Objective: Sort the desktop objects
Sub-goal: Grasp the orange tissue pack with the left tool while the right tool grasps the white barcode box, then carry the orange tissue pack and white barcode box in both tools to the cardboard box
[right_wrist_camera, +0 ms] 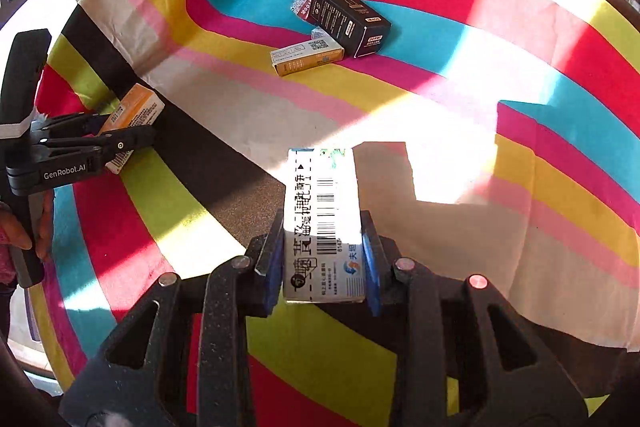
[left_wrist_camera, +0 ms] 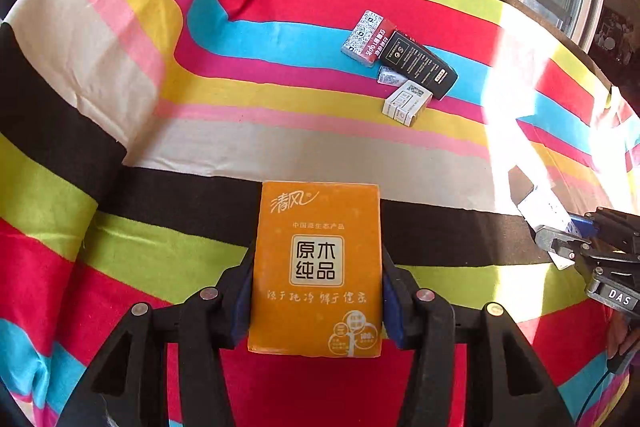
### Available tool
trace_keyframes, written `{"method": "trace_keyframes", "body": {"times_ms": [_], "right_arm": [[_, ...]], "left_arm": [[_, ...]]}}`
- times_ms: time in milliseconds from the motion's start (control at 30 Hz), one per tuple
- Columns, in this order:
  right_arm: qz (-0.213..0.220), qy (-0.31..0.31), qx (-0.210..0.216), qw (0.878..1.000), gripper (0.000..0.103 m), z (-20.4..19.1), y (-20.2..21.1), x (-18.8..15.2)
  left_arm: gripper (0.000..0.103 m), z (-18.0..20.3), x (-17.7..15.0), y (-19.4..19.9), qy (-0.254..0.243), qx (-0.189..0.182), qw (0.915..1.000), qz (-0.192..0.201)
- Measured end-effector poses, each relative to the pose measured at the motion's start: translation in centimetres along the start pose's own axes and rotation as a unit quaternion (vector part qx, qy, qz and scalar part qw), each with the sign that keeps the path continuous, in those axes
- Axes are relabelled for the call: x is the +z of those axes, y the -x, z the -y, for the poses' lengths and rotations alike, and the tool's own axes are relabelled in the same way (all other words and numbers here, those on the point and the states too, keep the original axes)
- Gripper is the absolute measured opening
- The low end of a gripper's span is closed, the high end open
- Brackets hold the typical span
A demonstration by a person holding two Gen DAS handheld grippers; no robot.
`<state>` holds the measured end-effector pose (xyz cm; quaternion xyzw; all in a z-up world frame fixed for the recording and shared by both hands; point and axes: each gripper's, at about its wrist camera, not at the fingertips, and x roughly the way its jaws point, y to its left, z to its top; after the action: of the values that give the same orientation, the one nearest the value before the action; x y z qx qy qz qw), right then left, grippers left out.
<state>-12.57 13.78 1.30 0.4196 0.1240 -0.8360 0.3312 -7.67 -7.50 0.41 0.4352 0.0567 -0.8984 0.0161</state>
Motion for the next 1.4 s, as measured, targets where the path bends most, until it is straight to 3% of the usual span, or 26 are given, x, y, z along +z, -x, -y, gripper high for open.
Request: {"method": "trace_keyframes", "body": {"times_ms": [333,767,1133,1400], "right_arm": [[0.003,-0.023,0.019,1.0,0.036,-2.7,3.3,-4.0],[0.019,0.034,0.031,0.999,0.036,-9.6,8.2,-8.9],[0.027,0.094,0.069,0.993,0.036,-15.7,8.8,-8.5],[0.024,0.169,0.128,0.977,0.036,-23.3,8.5,-8.1]], "left_arm": [[0.052,-1.1,-6.2,6.7,0.044,-0.004,0.9989,-0.014],[0.052,-3.2,-11.8,14.2,0.058,0.019,0.9981,0.0],[0.052,-9.6,-16.1,19.5,0.136,0.061,0.9885,0.021],[0.052,-14.2,-19.3,23.3,0.179,0.111,0.9771,0.033]]}}
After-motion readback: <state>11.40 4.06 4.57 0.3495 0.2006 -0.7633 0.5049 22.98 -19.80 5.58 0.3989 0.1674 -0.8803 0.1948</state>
